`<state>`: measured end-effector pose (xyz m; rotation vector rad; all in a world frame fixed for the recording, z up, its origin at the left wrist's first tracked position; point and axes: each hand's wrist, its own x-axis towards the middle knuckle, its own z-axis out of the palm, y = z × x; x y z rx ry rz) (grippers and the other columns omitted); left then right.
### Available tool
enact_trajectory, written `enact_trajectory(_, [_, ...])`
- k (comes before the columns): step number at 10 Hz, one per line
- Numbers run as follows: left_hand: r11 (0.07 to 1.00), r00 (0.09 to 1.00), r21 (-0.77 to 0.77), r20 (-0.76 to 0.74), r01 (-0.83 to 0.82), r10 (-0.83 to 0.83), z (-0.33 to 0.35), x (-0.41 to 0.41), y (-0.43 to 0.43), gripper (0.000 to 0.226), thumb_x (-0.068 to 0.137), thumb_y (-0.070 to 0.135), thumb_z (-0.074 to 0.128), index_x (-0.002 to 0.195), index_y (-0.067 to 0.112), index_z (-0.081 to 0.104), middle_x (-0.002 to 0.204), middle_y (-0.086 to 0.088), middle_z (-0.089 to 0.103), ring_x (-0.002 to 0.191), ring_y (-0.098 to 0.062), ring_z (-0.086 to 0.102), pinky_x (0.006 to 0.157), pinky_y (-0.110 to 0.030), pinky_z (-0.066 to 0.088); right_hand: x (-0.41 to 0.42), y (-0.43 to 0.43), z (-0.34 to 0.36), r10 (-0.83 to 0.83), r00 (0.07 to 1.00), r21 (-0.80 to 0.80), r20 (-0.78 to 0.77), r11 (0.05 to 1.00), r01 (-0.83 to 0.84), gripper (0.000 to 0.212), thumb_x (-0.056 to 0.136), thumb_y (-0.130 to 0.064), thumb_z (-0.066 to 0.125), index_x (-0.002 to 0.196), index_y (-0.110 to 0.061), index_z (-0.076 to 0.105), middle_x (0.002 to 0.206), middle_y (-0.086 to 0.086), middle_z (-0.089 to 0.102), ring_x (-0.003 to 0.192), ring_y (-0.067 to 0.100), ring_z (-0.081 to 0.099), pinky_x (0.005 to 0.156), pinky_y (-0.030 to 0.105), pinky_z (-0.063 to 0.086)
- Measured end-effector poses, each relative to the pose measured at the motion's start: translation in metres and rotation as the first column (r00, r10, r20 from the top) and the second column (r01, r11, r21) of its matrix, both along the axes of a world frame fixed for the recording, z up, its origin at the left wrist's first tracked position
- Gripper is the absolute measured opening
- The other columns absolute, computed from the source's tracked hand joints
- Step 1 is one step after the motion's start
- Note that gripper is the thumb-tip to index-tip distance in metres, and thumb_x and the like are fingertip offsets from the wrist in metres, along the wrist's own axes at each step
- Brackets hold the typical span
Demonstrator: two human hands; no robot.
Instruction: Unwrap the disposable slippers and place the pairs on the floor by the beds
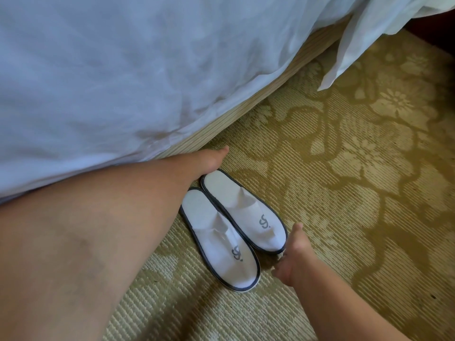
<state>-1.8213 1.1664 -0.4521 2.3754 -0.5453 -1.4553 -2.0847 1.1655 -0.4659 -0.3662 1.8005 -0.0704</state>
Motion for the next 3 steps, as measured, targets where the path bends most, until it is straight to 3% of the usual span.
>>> enact_trajectory(1, [1.000,1.000,-0.018,-0.029,-0.002,0.002,-0.004,0.002,-0.002,0.087,0.087,0.076,0.022,0.151,0.018,0.020,0.159,-0.011,0.012,0.144,-0.030,0.015,0.115,-0.050,0.016,-0.002,-0.003,-0.004,-0.009,1.000,-0.003,-0.011,1.000,0.009,0.078,0.083,-0.080,0.035,0.090,-0.004,0.052,0.067,0.012,0.066,0.073,0.032,0.069,0.079,0.043,0.053])
enact_trajectory(3, [1.000,1.000,-0.007,-0.001,-0.009,0.009,-0.007,0.000,-0.002,0.086,0.088,0.074,0.021,0.152,0.017,0.019,0.159,-0.012,0.012,0.144,-0.031,0.014,0.115,-0.051,0.015,0.001,0.000,0.009,-0.041,0.999,0.007,0.000,0.999,0.041,0.077,0.087,-0.077,0.035,0.136,-0.018,0.045,0.123,0.014,0.058,0.079,0.035,0.059,0.097,0.048,0.040])
